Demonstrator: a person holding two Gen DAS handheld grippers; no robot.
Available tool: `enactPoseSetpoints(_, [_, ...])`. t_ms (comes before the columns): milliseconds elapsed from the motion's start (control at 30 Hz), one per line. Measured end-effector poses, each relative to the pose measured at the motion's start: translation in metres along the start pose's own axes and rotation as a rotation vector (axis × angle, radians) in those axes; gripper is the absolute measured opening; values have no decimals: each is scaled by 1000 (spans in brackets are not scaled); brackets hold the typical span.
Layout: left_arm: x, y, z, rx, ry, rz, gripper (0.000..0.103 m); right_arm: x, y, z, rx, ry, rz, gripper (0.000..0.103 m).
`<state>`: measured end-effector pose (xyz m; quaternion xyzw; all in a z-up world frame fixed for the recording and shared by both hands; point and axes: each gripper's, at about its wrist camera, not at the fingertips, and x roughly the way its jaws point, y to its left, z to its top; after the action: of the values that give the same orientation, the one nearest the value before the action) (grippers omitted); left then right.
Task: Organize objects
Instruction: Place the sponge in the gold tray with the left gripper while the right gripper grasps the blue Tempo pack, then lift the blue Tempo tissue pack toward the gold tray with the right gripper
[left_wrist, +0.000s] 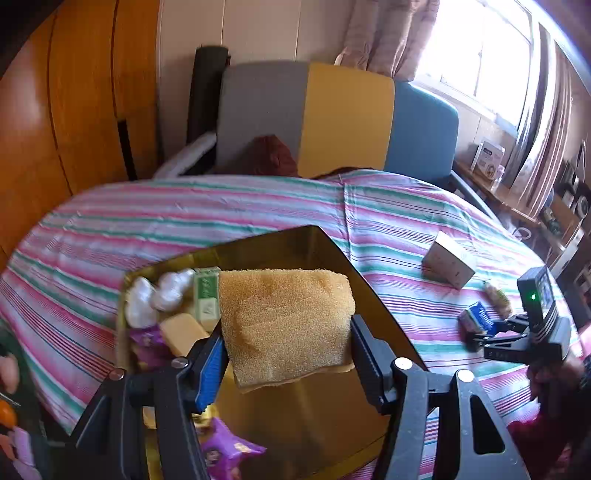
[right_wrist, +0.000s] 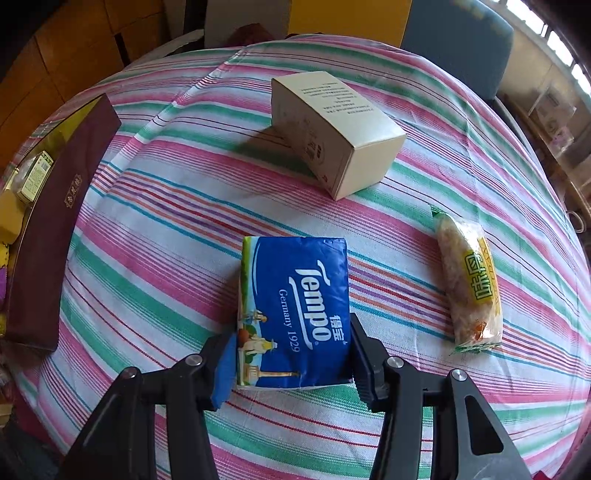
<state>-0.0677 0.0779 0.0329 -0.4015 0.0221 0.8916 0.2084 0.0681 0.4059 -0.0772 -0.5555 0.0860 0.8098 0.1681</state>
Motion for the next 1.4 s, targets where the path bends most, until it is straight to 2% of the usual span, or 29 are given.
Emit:
enactPoseSetpoints(100, [20, 11, 4, -85, 63, -80, 62, 0, 2, 0, 1, -1, 1, 53])
enactPoseSetpoints(233, [46, 28, 14, -198, 115, -113, 62, -2, 5, 2, -1, -4, -1, 53])
enactPoseSetpoints(367, [70, 33, 33, -209, 113, -74, 62, -3, 8, 4, -1, -5, 0, 53])
enactPoseSetpoints(533, [109, 43, 51, -227, 152, 2, 62, -5, 12, 7, -2, -7, 0, 53])
enactPoseSetpoints(833, [151, 54, 43, -219, 221, 98, 63, -4, 6, 11, -4, -8, -1, 53])
enactPoseSetpoints(900, [153, 51, 44, -183, 202, 129, 63, -4, 6, 12, -4, -9, -1, 53])
enactPoseSetpoints(1100, [152, 55, 47, -196, 219, 81, 73, -3, 3, 12, -5, -9, -1, 53])
enactPoseSetpoints(1167, [146, 56, 47, -194, 209, 90, 77, -3, 2, 11, -5, -9, 0, 53])
enactPoseSetpoints(1400, [107, 49, 48, -142, 143, 92, 77, -5, 4, 13, -10, -13, -2, 53])
